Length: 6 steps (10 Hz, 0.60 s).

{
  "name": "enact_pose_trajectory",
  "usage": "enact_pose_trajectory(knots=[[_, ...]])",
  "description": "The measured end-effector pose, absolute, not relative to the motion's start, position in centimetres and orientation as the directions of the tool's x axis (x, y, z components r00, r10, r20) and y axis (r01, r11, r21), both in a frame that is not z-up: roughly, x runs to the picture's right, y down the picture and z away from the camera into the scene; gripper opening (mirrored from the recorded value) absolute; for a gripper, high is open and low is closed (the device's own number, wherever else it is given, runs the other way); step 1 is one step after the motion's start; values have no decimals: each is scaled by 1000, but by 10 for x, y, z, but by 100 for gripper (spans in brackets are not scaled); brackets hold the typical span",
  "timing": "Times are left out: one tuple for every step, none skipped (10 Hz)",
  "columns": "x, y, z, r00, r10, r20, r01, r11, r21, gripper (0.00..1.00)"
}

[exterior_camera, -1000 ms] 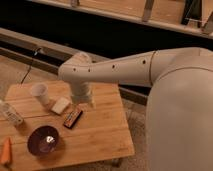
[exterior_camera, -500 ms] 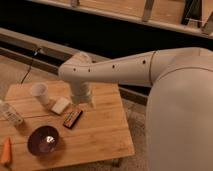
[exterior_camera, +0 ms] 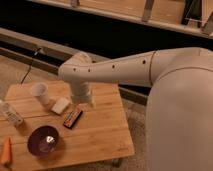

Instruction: Knock the bottle over

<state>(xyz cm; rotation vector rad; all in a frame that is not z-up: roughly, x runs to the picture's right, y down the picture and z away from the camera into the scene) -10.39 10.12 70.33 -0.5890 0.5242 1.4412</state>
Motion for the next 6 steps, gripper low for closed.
enact_pose_trajectory(knots=[[-104,101,703,66,752,-655,-998,37,-58,65],[-104,101,703,66,752,-655,-998,37,-58,65],[-104,101,703,67,753,-655,-998,39,-58,65],[-104,99,704,71,757,-650,-997,45,-57,65],[-110,96,704,91,764,-639,-996,63,-66,65],[-115,94,705,112,766,-632,-994,81,-77,65]])
